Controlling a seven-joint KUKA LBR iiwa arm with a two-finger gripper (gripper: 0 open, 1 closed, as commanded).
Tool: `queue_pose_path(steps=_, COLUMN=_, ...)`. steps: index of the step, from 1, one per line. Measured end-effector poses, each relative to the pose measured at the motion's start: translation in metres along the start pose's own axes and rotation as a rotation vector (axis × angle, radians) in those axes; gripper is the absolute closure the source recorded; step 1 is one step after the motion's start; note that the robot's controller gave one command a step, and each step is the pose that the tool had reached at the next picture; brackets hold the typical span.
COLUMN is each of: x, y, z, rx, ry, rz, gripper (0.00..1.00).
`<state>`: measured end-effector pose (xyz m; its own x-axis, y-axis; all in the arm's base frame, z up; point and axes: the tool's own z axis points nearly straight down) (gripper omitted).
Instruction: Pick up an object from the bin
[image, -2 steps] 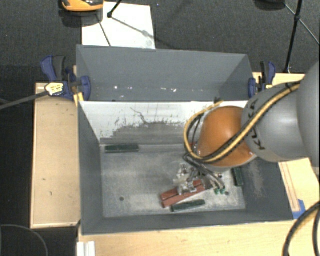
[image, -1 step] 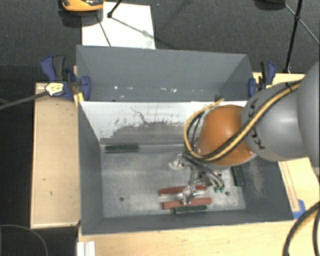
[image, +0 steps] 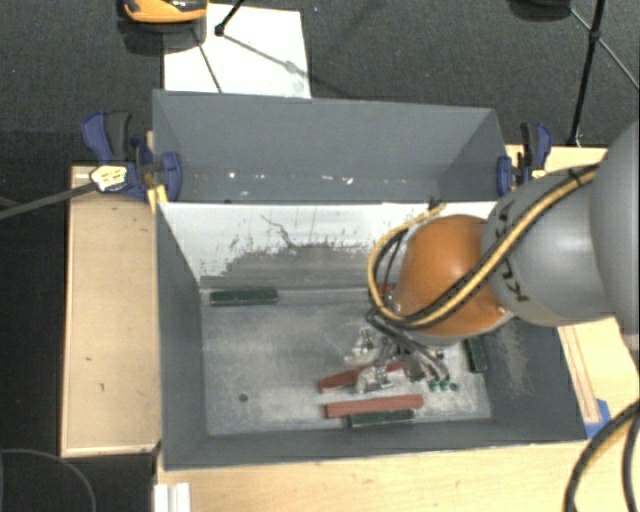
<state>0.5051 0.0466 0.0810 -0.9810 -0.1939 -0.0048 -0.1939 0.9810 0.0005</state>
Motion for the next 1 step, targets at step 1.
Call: queue_pose_path(steps=1, x=0.0, y=0.0, z=0.0, rx=0.0, ry=0.0, rz=0.0, gripper=1.0)
